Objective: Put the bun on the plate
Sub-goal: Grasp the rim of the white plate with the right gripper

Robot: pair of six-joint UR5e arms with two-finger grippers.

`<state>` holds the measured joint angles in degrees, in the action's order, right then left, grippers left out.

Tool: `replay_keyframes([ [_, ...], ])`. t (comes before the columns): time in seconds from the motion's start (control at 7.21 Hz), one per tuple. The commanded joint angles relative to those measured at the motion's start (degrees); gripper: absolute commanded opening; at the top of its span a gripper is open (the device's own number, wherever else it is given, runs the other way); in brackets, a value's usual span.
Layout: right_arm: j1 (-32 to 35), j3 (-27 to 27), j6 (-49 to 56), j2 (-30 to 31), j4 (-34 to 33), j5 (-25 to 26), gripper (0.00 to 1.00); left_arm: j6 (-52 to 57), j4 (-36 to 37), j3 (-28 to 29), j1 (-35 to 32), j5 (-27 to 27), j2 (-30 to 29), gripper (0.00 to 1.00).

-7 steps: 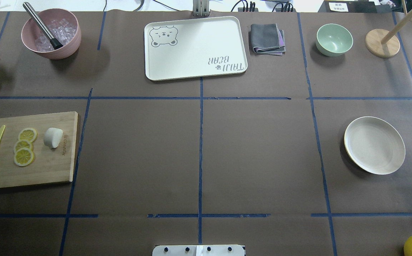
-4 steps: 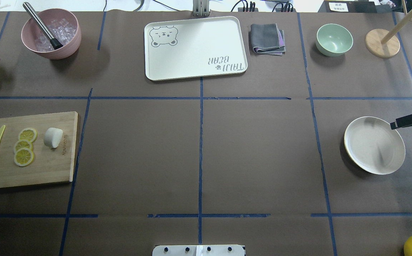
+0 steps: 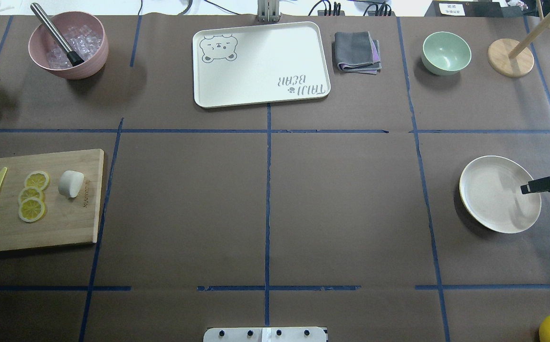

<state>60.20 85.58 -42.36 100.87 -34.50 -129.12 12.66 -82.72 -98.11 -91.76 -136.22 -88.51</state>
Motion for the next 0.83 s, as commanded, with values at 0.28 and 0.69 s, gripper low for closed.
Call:
replay_keyframes([
  [0.28,-0.17,0.72,0.35,0.39,0.14,-0.95,0.0,0.0,0.19,-0.5,0.01,-0.01,0.0,1.0],
  [0.69,-0.17,7.3,-0.61,-3.46,-0.48,-5.61,0.0,0.0,0.1,-0.59,0.01,-0.01,0.0,1.0],
])
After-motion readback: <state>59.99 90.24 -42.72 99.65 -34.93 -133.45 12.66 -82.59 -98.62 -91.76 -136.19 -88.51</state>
